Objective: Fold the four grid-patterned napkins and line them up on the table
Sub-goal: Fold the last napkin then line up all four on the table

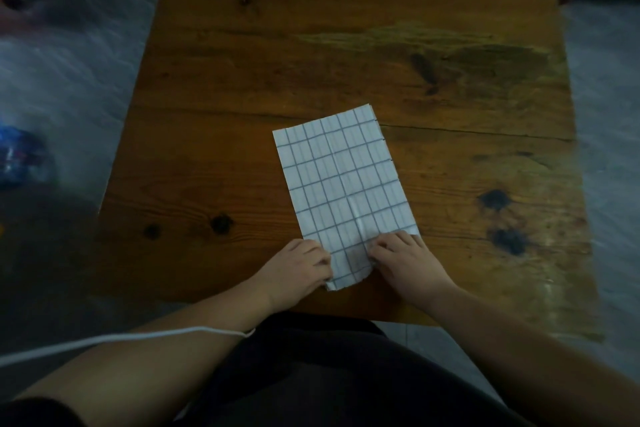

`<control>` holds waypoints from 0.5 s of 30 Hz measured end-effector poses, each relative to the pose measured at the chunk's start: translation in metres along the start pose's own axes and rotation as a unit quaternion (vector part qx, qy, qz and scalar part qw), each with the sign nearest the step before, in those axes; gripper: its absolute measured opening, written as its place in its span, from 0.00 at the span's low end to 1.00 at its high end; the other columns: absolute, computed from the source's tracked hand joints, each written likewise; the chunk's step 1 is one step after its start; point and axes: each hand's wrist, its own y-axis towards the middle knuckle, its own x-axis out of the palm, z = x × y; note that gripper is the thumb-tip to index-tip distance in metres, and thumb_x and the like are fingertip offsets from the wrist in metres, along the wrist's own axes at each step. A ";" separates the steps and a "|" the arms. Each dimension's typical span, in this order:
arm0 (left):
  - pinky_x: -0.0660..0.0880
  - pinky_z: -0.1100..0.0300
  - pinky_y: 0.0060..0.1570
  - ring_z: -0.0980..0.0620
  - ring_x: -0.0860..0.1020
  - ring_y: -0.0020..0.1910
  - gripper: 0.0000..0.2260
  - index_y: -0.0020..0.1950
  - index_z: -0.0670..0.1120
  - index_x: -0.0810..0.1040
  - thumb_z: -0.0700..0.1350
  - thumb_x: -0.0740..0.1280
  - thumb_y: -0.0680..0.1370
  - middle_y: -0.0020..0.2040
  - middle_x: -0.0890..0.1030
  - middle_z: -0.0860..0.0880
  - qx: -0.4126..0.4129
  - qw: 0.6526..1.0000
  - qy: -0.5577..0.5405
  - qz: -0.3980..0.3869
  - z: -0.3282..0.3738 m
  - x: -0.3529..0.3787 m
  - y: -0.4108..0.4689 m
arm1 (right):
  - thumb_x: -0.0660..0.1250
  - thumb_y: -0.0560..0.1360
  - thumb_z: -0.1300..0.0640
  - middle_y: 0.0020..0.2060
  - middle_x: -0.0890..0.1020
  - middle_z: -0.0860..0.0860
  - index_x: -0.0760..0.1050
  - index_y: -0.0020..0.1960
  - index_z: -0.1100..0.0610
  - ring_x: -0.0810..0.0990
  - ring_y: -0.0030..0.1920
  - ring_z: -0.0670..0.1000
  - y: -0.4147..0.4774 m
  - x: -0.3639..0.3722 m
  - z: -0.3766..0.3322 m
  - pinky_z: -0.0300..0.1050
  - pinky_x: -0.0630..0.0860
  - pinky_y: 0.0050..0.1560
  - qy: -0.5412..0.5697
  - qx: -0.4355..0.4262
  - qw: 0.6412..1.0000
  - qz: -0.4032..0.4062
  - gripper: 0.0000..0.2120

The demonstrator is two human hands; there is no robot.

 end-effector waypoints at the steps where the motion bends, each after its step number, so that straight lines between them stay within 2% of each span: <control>1: 0.72 0.54 0.59 0.51 0.73 0.59 0.07 0.52 0.54 0.80 0.52 0.63 0.81 0.54 0.78 0.54 -0.015 1.000 -0.016 0.002 0.000 0.000 0.002 | 0.63 0.81 0.54 0.64 0.75 0.46 0.76 0.63 0.47 0.71 0.66 0.52 0.002 0.000 -0.001 0.52 0.68 0.68 0.006 0.005 1.000 0.008 0.12; 5: 0.68 0.59 0.58 0.58 0.71 0.53 0.04 0.52 0.52 0.76 0.48 0.62 0.83 0.50 0.75 0.56 -0.145 0.974 -0.171 0.031 0.003 -0.015 0.008 | 0.60 0.82 0.54 0.59 0.78 0.45 0.76 0.59 0.48 0.73 0.63 0.51 0.012 -0.012 -0.010 0.49 0.64 0.67 0.045 0.042 0.998 0.026 0.08; 8: 0.72 0.65 0.44 0.61 0.74 0.41 0.02 0.53 0.51 0.75 0.46 0.63 0.83 0.45 0.77 0.56 -0.253 0.923 -0.277 0.088 0.001 -0.034 0.008 | 0.58 0.83 0.48 0.59 0.80 0.43 0.74 0.61 0.46 0.75 0.64 0.48 0.017 -0.033 -0.017 0.50 0.61 0.72 0.063 0.065 0.994 0.068 0.10; 10: 0.72 0.64 0.33 0.59 0.74 0.32 0.01 0.53 0.52 0.73 0.46 0.63 0.83 0.40 0.77 0.53 -0.285 0.887 -0.339 0.133 -0.005 -0.049 0.006 | 0.61 0.82 0.42 0.62 0.79 0.42 0.71 0.67 0.45 0.73 0.67 0.47 0.020 -0.050 -0.019 0.52 0.59 0.75 0.052 0.068 0.993 0.078 0.16; 13: 0.75 0.65 0.36 0.55 0.76 0.35 0.01 0.53 0.50 0.72 0.44 0.62 0.84 0.41 0.77 0.52 -0.305 0.857 -0.361 0.204 -0.018 -0.074 0.008 | 0.65 0.80 0.42 0.64 0.78 0.42 0.68 0.71 0.45 0.72 0.70 0.48 0.030 -0.072 -0.016 0.55 0.59 0.77 0.037 0.079 0.993 0.075 0.22; 15: 0.75 0.68 0.39 0.56 0.77 0.40 0.01 0.54 0.48 0.73 0.43 0.63 0.84 0.43 0.77 0.51 -0.334 0.829 -0.371 0.252 -0.027 -0.092 0.010 | 0.65 0.81 0.47 0.63 0.79 0.44 0.71 0.69 0.46 0.74 0.68 0.50 0.040 -0.084 -0.014 0.55 0.62 0.75 0.027 0.083 0.992 0.087 0.18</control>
